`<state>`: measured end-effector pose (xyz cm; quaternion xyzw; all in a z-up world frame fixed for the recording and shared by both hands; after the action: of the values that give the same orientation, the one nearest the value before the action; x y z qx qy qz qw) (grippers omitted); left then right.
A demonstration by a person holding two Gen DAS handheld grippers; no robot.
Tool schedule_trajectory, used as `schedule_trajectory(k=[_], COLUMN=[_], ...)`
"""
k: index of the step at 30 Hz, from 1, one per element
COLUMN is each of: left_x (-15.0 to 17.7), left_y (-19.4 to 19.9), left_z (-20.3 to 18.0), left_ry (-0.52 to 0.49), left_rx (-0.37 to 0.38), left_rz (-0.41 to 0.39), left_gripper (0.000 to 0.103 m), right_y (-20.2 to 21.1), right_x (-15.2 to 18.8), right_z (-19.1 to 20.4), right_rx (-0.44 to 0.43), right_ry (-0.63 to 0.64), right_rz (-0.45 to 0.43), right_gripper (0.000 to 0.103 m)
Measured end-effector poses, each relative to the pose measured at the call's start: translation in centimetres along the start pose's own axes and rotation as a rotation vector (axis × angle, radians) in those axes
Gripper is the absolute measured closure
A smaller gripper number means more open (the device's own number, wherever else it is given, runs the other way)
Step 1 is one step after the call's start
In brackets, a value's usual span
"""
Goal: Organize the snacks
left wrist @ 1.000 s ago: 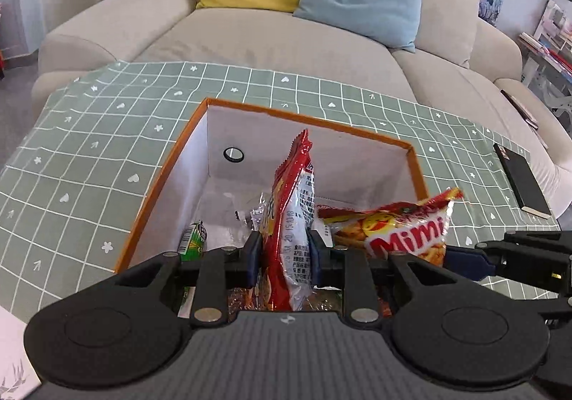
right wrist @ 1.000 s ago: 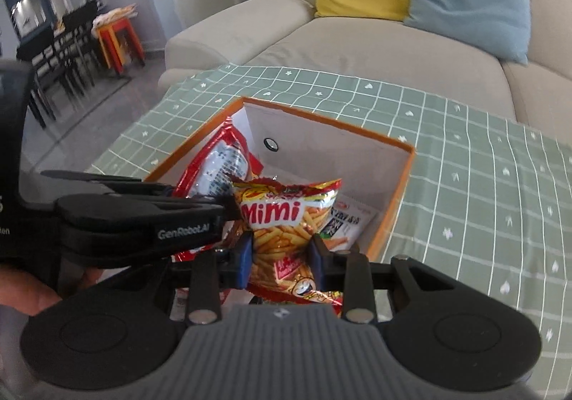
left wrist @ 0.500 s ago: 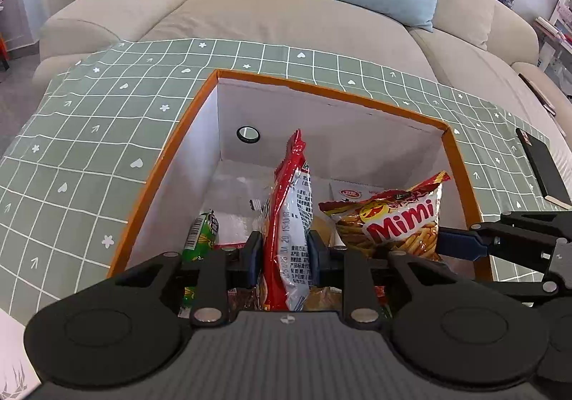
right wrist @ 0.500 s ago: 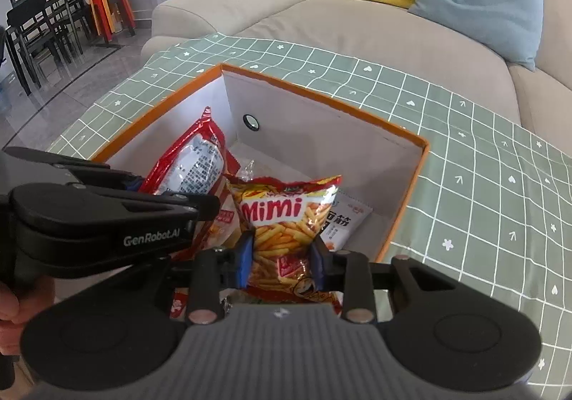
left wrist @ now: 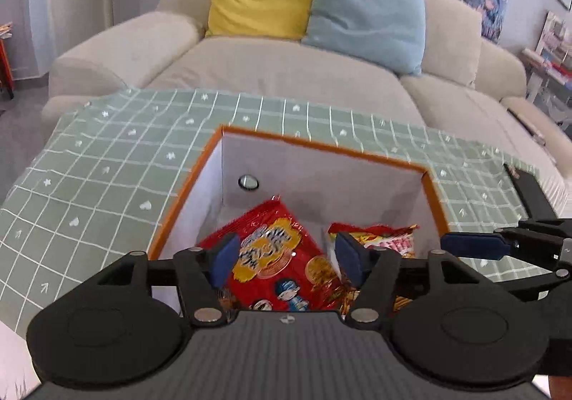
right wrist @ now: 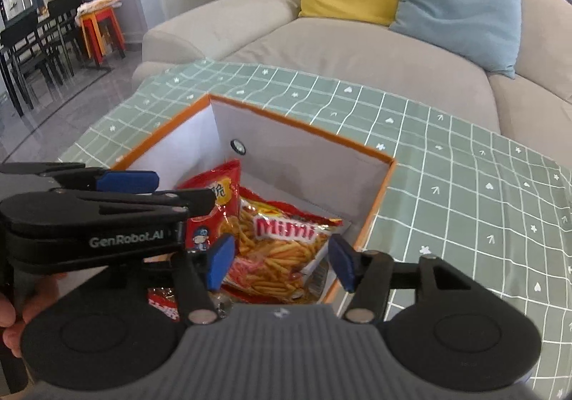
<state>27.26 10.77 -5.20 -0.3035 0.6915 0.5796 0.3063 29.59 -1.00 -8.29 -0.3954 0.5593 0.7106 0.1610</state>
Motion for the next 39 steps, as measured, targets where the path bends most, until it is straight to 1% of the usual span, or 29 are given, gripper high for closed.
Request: schedule_trajectory(k=[1, 2, 3, 6, 7, 9, 11, 13, 15, 17, 21, 23, 26, 32, 39], left_x=[-0.2, -0.3, -0.5, -0.8, -0.9, -1.2, -1.7, -2.1, -2.3, -2.2, -1.6, -1.1, 0.2, 2.7, 4.9], left_y=[0.4, 0.7, 1.2, 2.8, 3.4, 4.6, 6.1, 7.9, 9.5, 11.0, 12.9, 13.8, 14.5, 15.0, 15.1], left_z=[0.0, 0.1, 0.1, 0.2, 0.3, 0.5, 0.6, 0.4, 0.0, -0.3, -2.0, -3.0, -4.4, -7.0, -8.7], left_ry=[0.007, 0.014, 0.020, 0.026, 0.029, 0.040, 0.050, 0.051, 0.046, 0.030, -0.066, -0.113, -0.145, -0.125, -0.122], left_rx=[0.005, 0.009, 0.013, 0.009, -0.003, -0.048, -0.105, -0.123, -0.125, -0.132, -0.153, -0.171, -0.166, -0.121, -0.112], left_rz=[-0.019, -0.033, -0.049, -0.091, -0.103, -0.122, -0.154, -0.193, -0.219, -0.229, -0.230, -0.238, -0.215, -0.126, -0.076], left_gripper=[0.028, 0.025, 0.024, 0.024, 0.024, 0.024, 0.024, 0.024, 0.023, 0.021, 0.020, 0.017, 0.016, 0.016, 0.016], right_y=[0.4, 0.9, 1.2, 2.8, 3.4, 4.8, 6.1, 7.7, 9.4, 11.1, 14.2, 15.5, 17.4, 19.5, 21.6], right_x=[-0.1, -0.3, -0.4, -0.6, -0.7, -0.9, -1.1, -1.3, -1.5, -1.4, -0.4, 0.3, 1.7, 4.7, 8.0], right_z=[0.0, 0.0, 0.0, 0.5, 0.6, 0.8, 0.9, 0.9, 0.6, 0.3, 0.0, -0.1, -0.4, -0.9, -2.3], right_rx=[0.001, 0.005, 0.006, -0.002, -0.003, -0.001, 0.001, 0.011, 0.018, 0.027, 0.041, 0.055, 0.086, 0.099, 0.127], right_ry=[-0.001, 0.000, 0.003, 0.013, 0.017, 0.023, 0.016, -0.007, -0.037, -0.063, -0.092, -0.090, -0.068, -0.083, -0.077], right_rz=[-0.009, -0.020, -0.031, -0.063, -0.076, -0.110, -0.144, -0.174, -0.207, -0.229, -0.259, -0.264, -0.272, -0.244, -0.234], right_gripper=[0.042, 0.037, 0.035, 0.033, 0.032, 0.026, 0.025, 0.024, 0.022, 0.022, 0.020, 0.019, 0.018, 0.018, 0.018])
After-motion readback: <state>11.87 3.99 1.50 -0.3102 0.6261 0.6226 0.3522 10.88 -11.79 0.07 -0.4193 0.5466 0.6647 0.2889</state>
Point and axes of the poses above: each gripper's, at about its wrist camera, not at the fingertips, and y roughly against the way its jaws point, z to its left, x to its underside, the point moved 9 cm from there along -y, roughly the way its jaws point, and after that the axes turned 5 degrees about -z, right-handed, at the moved point
